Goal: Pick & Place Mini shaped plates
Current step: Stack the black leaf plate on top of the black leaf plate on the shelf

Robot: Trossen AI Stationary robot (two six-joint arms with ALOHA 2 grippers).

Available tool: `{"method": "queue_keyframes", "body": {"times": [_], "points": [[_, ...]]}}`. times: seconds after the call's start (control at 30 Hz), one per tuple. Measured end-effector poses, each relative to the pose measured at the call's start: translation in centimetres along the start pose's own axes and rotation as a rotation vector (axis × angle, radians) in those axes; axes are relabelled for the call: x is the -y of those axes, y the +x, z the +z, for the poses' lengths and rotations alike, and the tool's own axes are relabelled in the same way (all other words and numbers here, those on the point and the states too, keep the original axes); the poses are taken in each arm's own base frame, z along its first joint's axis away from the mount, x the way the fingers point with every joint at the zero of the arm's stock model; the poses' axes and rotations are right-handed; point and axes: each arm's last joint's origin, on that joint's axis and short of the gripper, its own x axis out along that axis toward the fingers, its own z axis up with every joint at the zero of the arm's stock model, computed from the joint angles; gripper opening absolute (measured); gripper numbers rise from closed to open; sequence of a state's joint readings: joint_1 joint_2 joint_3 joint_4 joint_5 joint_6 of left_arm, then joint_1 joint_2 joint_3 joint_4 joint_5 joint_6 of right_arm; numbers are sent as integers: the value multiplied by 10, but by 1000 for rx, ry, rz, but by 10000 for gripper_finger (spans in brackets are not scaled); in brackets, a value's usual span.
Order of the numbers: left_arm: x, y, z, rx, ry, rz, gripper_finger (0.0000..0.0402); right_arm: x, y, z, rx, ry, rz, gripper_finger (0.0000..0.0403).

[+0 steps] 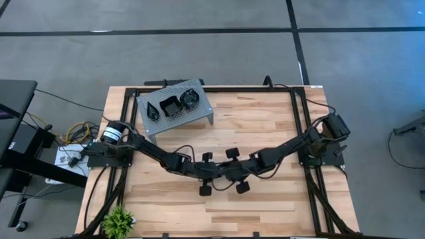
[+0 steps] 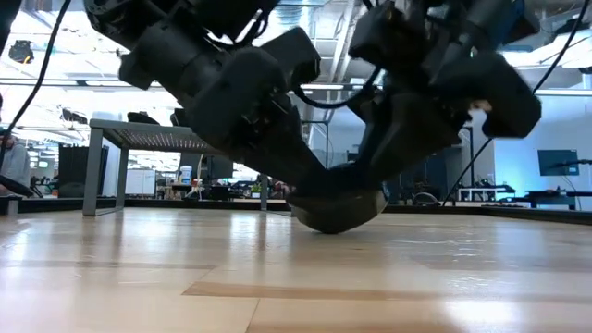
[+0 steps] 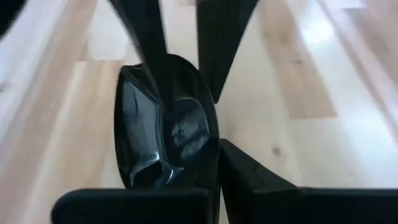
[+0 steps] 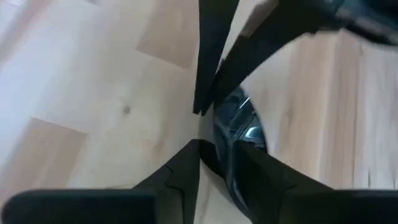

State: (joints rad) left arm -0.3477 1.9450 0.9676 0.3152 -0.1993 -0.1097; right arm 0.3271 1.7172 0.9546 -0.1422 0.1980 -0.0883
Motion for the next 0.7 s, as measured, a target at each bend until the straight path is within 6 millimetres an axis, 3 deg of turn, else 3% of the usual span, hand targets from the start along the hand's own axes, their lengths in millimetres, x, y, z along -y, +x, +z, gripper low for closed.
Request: {"method": "queue_keyframes", "body": {"times": [0.2, 0.4, 0.53, 0.7], "points": [[12, -7, 2, 10, 20, 9, 10, 4, -20, 34, 15, -128, -4, 113], [3, -27, 25, 88, -9, 31, 9, 19, -76, 57, -85, -122, -11, 114], [-4, -60, 54, 207, -22, 50, 13, 30, -129, 53, -110, -140, -52, 113], [-24, -123, 92, 371, 61, 184, 7, 41, -202, 24, 19, -22, -88, 113]]}}
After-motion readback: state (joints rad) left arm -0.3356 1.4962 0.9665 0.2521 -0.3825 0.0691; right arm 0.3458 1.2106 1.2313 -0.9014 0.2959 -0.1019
